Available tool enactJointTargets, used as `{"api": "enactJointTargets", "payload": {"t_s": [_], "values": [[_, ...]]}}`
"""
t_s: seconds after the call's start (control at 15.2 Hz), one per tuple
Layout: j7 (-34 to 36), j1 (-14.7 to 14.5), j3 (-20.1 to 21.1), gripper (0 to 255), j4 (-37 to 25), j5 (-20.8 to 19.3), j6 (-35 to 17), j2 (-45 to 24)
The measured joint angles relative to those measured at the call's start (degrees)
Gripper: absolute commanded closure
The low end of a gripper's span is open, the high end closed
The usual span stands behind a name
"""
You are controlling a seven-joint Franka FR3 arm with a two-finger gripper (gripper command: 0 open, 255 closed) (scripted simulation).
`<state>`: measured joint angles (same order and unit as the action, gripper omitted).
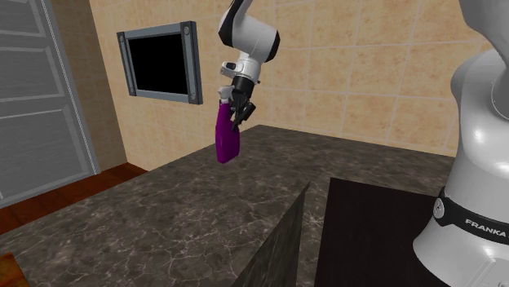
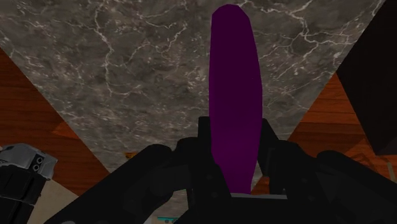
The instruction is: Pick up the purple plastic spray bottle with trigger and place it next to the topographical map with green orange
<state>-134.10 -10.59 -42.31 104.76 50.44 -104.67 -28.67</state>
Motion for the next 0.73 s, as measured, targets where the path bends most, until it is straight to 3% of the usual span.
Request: {"api": "enactJointTargets", "payload": {"t_s": [0.73], "values": [[4.54, -1.24, -1.95, 255, -2.43, -3.79, 4.15, 4.49]]}}
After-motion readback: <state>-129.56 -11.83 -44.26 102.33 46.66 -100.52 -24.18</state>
